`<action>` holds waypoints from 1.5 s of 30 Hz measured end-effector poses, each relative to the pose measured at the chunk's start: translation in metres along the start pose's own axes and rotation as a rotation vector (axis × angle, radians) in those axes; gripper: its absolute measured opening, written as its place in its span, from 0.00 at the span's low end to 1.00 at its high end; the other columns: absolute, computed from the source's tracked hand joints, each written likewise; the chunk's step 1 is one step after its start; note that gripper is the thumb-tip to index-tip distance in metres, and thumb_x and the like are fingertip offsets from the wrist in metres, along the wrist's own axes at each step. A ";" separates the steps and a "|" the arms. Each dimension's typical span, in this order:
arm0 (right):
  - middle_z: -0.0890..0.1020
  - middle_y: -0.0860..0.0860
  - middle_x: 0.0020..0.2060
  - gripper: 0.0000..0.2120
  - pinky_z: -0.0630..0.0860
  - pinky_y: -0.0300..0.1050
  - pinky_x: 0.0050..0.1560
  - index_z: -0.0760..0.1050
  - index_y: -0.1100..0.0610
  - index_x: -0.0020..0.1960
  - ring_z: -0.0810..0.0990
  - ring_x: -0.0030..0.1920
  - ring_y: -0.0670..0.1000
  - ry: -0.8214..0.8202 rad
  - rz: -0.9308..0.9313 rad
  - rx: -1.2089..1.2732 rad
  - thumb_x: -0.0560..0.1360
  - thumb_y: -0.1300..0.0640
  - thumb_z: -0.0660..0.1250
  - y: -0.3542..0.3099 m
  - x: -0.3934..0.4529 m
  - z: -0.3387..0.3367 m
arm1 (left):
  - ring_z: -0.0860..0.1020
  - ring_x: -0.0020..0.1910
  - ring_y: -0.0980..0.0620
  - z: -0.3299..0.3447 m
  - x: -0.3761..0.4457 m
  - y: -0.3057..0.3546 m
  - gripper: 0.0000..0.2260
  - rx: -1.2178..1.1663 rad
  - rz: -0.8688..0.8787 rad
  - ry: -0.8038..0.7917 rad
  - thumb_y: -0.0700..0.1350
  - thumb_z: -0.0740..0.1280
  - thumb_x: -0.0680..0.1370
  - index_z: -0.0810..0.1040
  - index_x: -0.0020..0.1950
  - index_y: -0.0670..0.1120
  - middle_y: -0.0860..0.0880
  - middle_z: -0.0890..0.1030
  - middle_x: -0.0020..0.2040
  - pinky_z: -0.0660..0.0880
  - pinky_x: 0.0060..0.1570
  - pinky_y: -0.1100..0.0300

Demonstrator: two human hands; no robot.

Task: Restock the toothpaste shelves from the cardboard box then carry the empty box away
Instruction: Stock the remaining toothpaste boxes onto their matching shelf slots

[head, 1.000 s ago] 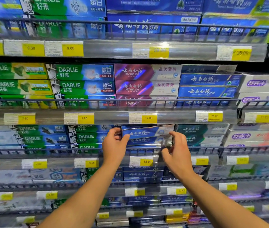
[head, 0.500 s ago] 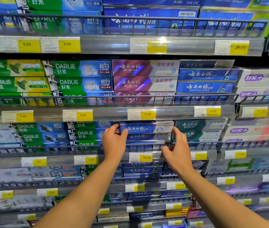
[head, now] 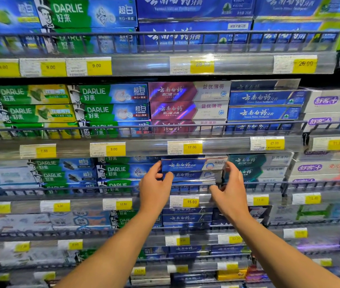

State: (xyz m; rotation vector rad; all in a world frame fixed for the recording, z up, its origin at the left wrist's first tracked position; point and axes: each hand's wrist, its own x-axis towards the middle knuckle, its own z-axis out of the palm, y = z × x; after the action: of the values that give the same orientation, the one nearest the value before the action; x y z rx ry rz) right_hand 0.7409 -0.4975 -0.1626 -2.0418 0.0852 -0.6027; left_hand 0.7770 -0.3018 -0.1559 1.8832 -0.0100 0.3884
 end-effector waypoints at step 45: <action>0.65 0.49 0.68 0.32 0.72 0.45 0.50 0.60 0.52 0.75 0.72 0.48 0.47 -0.076 -0.034 -0.189 0.74 0.57 0.66 0.008 0.005 0.005 | 0.74 0.54 0.52 -0.003 0.000 0.003 0.23 0.181 0.091 -0.043 0.45 0.68 0.78 0.69 0.72 0.47 0.51 0.74 0.62 0.72 0.53 0.57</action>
State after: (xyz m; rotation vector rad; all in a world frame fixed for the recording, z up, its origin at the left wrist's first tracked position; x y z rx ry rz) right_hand 0.7493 -0.4992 -0.1690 -2.2504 0.0646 -0.5553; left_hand 0.7751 -0.3000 -0.1518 2.0744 -0.0930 0.4228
